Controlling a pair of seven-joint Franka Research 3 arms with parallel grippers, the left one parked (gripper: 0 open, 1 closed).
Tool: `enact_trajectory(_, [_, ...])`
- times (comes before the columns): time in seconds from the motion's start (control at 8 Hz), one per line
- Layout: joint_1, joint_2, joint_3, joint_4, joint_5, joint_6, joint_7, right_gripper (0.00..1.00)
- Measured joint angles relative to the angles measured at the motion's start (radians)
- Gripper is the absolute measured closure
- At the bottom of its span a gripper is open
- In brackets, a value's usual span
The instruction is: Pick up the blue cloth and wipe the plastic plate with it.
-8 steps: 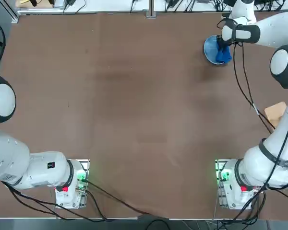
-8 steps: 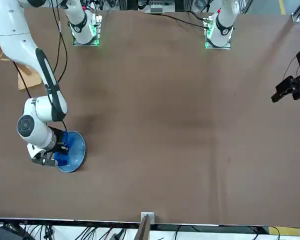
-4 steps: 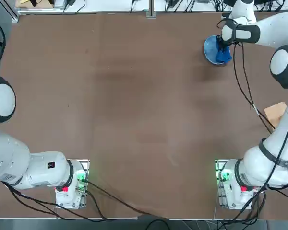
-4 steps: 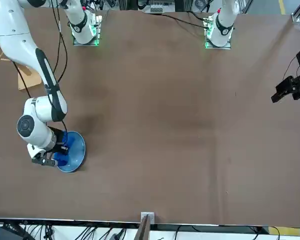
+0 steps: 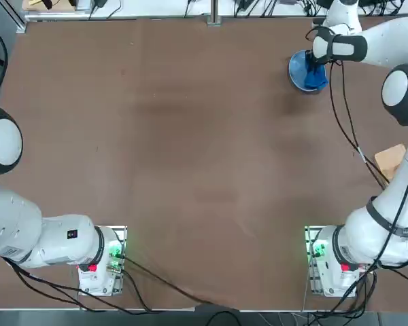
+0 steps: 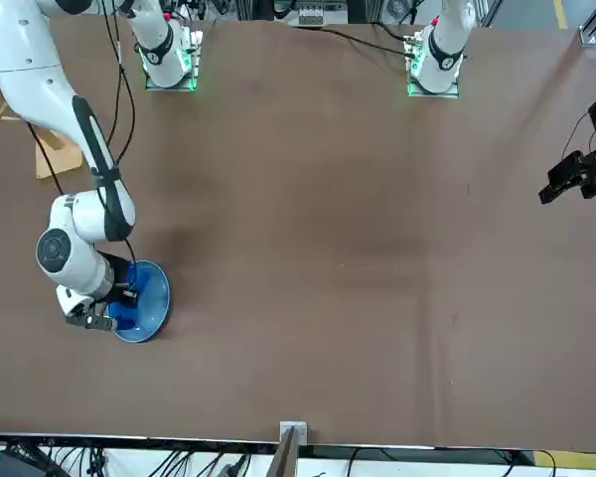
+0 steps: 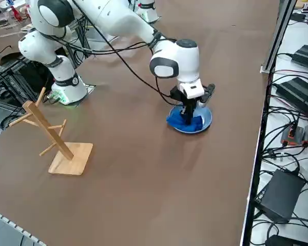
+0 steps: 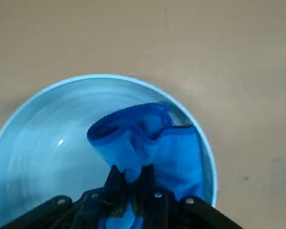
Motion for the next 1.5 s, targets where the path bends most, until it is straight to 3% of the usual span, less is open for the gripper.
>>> enact_trajectory(0.62, [0.094,0.0,0.004,0.002,0.0,-0.005,0.099,0.93])
enact_trajectory(1.12, [0.088,0.026,0.003,0.037,-0.002,0.012,0.105,0.93])
enact_trajectory(1.5, [0.068,0.063,0.0,0.071,-0.012,0.086,0.045,0.93])
